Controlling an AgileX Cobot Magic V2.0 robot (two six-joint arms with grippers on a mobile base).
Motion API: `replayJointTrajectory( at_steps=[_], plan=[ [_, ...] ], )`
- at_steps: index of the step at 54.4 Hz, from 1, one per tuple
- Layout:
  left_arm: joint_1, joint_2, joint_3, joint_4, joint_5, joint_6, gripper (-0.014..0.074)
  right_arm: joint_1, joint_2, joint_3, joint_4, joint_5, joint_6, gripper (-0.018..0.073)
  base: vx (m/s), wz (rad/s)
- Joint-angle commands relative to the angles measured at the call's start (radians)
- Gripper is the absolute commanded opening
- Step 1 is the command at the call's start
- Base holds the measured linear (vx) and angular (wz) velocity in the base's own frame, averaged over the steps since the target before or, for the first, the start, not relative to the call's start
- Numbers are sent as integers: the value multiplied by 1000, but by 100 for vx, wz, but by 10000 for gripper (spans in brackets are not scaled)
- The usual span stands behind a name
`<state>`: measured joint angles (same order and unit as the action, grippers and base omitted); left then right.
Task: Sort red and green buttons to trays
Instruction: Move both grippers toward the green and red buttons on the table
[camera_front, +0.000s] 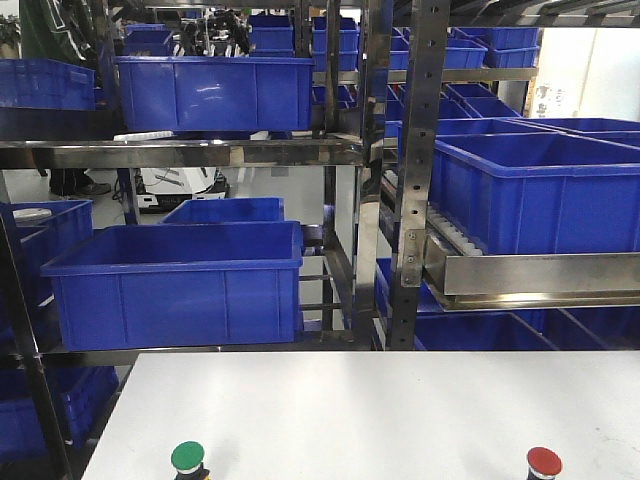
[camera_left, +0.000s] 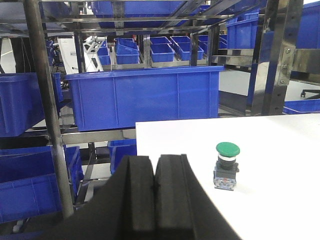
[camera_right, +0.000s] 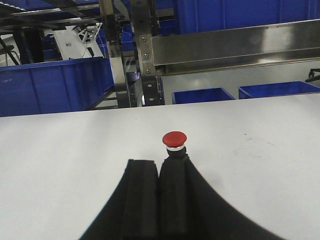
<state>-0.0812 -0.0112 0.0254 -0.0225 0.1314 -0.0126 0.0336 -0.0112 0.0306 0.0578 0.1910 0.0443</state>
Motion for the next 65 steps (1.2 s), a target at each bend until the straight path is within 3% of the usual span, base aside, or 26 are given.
replayJointTrajectory(
  at_steps=[1, 32, 42, 46, 50, 55, 65],
  plan=[
    [0, -4, -23, -2, -81, -9, -6, -4, -5, 7, -7, -81, -7, -8, 0, 0],
    [0, -4, -23, 1, -87, -1, -6, -4, -5, 7, -7, -91, -5, -8, 0, 0],
    [0, -4, -33, 9, -197, 0, -6, -4, -5, 5, 12, -178, 5, -8, 0, 0],
    [0, -4, -36, -39, -284, -45, -6, -4, -5, -10, 9, -240, 5, -8, 0, 0],
    [0, -2, -52, -67, -356, -68, -6, -4, -5, -78, 2, -264, 0, -8, 0, 0],
    [0, 41, -130, -69, -351, -45, -6, -4, 48, -233, -25, -264, -33, -8, 0, 0],
    [0, 355, -395, -61, -376, 49, -6, -4, 346, -536, -97, -273, -138, -8, 0, 0]
  ],
)
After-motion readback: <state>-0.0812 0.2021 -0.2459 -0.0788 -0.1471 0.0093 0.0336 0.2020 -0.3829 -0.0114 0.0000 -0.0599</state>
